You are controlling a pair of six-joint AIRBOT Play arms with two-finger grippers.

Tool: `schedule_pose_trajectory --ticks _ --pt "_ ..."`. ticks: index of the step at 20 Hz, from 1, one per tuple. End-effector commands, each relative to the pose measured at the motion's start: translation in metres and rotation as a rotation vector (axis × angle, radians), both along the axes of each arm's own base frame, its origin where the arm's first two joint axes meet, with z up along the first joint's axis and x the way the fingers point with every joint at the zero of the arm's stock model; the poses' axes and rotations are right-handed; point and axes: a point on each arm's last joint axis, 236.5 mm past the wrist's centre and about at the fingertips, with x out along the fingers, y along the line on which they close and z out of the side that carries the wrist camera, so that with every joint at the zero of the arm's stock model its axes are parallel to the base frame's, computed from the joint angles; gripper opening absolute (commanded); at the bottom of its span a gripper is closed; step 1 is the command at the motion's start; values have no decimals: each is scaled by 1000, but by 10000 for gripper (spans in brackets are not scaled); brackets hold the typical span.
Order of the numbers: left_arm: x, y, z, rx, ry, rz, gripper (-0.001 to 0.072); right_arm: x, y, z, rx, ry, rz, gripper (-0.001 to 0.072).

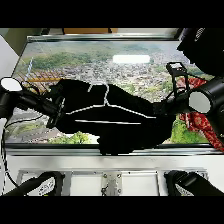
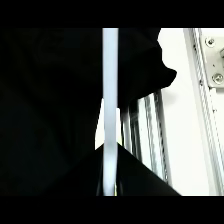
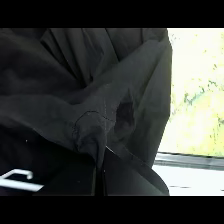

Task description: Fold the clothes and pants, and hang the long-sleeved shirts on hangers.

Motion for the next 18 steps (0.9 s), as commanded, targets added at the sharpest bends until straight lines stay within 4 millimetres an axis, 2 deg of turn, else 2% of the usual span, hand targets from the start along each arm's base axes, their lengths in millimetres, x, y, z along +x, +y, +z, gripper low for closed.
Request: schedule_pose_trajectory --ticks 1,5,8,12,15,18 --pt "-5 -13 -17 -36 45 23 16 0 1 0 1 0 1 18" --pt "0 -14 -32 -33 51 73 16 0 6 1 19 -4 28 18" --pt "4 -24 -28 -84 59 111 16 -1 8 14 39 -38 45 17" --pt "12 -37 -18 -139 39 129 16 -16 42 20 178 -3 106 18" --pt "6 -47 -19 -136 37 97 16 -7 68 32 293 -56 132 17" --pt "7 -53 -20 -135 23 91 17 -5 82 37 329 -82 154 17"
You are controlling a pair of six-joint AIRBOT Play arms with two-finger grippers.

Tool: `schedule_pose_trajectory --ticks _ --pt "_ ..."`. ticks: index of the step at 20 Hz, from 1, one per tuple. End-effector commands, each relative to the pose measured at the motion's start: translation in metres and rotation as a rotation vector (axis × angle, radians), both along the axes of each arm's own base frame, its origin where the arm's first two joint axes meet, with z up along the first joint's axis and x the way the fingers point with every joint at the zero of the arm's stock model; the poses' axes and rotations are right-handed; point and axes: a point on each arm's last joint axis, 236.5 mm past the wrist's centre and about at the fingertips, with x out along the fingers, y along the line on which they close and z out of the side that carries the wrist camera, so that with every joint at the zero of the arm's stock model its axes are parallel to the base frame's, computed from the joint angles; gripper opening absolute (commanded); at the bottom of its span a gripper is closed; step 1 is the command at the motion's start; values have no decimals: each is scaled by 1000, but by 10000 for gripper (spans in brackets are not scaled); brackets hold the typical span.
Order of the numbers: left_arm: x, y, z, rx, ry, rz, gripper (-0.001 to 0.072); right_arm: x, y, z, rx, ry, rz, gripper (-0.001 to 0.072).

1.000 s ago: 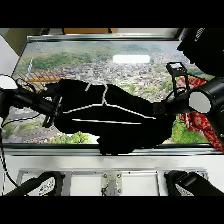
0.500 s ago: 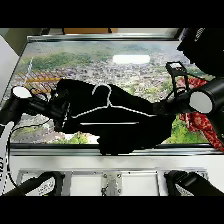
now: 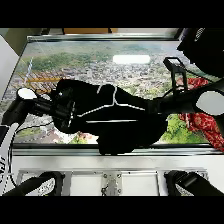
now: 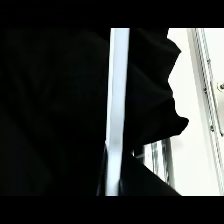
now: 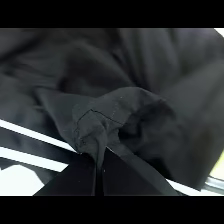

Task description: Fold the clothes and pants, and hang the long-sleeved shirts on hangers.

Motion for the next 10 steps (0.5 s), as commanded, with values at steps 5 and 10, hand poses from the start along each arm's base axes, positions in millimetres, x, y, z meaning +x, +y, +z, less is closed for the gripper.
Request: schedule_pose_trajectory --ticks 5,10 --pt "2 -17 1 -9 -28 -10 17 -2 66 16 129 -92 124 17" --pt "2 -17 1 -9 -28 -10 17 -3 87 17 153 -117 164 17"
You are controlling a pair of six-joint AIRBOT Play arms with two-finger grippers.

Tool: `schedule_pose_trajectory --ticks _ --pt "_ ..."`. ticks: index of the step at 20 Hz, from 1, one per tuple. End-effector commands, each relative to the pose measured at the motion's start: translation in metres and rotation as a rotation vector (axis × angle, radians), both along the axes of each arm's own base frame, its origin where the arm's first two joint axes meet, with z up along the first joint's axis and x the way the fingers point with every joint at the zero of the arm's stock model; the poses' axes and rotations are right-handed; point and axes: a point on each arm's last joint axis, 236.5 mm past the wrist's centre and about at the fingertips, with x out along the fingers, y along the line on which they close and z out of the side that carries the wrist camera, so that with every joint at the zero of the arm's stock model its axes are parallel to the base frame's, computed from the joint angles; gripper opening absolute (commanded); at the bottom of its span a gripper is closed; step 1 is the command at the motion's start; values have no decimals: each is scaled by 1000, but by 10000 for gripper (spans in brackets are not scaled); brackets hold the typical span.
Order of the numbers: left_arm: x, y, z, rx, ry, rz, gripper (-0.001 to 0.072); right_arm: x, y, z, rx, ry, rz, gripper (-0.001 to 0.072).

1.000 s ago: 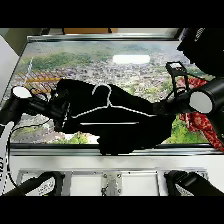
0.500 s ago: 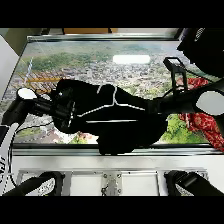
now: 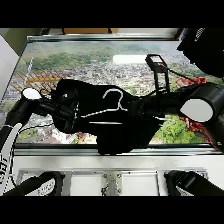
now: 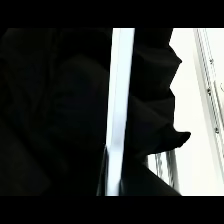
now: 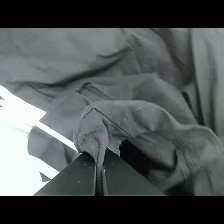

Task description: Fold the clothes and pants, and hang the long-sleeved shirts on hangers.

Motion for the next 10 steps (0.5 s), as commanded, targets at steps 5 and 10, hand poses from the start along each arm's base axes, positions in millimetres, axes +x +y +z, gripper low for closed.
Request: schedule_pose_trajectory --ticks 5,10 --pt "2 -3 2 -9 0 9 17 -4 11 8 35 -23 20 441" --pt "1 -2 2 -9 0 8 17 -10 -22 17 0 -19 -5 682"
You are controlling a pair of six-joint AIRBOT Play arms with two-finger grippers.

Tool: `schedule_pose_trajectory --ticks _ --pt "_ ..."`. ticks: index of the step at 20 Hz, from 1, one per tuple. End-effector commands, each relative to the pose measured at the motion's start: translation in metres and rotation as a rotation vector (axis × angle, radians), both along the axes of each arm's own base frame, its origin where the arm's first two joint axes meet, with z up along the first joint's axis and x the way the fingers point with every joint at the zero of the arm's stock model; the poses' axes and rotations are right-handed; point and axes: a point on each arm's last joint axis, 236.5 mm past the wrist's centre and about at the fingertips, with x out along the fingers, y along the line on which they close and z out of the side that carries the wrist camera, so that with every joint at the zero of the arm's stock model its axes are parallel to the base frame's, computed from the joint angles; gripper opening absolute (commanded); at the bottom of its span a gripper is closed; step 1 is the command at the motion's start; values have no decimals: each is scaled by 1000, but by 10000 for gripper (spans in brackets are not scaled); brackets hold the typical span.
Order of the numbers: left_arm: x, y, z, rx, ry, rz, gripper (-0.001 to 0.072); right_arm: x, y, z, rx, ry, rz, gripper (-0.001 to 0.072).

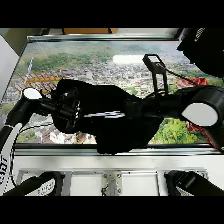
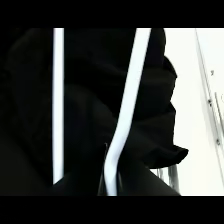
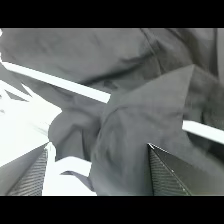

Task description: Fold the clothes and pants, and hang the long-sleeved shirts on hangers.

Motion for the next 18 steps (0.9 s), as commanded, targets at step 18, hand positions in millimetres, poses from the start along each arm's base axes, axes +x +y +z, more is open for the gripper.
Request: schedule_pose_trajectory --ticks 18 --pt "-4 2 -2 11 3 -16 18 10 -81 47 222 -103 275 682"
